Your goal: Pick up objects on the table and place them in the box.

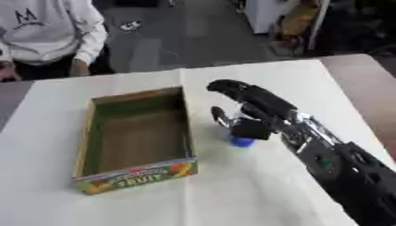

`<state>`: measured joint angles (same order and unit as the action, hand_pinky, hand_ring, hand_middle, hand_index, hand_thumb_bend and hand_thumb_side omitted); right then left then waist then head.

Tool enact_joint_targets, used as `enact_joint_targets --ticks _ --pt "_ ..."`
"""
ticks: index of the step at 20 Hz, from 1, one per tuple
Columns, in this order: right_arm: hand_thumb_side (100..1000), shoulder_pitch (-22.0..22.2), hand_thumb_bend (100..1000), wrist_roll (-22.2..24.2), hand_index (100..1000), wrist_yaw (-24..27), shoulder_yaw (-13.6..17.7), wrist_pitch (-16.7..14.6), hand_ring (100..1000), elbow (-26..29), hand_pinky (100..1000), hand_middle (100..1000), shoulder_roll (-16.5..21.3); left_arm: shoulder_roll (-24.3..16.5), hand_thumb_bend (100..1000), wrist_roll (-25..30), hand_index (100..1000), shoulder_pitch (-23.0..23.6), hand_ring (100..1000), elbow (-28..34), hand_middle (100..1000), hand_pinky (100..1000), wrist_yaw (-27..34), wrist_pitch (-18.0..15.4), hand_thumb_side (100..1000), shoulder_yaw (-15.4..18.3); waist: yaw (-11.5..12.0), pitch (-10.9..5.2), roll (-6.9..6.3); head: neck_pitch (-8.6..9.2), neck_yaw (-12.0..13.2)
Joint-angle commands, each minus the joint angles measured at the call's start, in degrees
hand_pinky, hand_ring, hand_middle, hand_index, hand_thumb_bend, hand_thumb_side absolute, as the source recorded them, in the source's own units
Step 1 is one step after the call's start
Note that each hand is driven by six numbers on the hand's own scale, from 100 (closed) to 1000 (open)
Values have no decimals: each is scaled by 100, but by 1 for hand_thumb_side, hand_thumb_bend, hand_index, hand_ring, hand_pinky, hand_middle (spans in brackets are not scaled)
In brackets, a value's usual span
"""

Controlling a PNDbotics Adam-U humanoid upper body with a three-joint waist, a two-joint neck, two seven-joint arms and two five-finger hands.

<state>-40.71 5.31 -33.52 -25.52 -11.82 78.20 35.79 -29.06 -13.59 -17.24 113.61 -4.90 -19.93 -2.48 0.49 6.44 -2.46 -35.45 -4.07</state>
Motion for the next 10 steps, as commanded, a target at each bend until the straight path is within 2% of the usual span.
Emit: enact_joint_targets --ticks 1,10 --pt "1000 -93 117 -90 970 -154 156 -72 973 -118 869 939 217 -67 165 11 830 -66 562 98 800 494 -29 8 862 17 -4 -37 -15 161 7" --pt "1000 -85 104 -346 970 -200 223 -404 972 -342 868 940 288 10 161 52 830 -165 560 98 801 492 -16 2 866 -21 48 77 -65 363 -12"
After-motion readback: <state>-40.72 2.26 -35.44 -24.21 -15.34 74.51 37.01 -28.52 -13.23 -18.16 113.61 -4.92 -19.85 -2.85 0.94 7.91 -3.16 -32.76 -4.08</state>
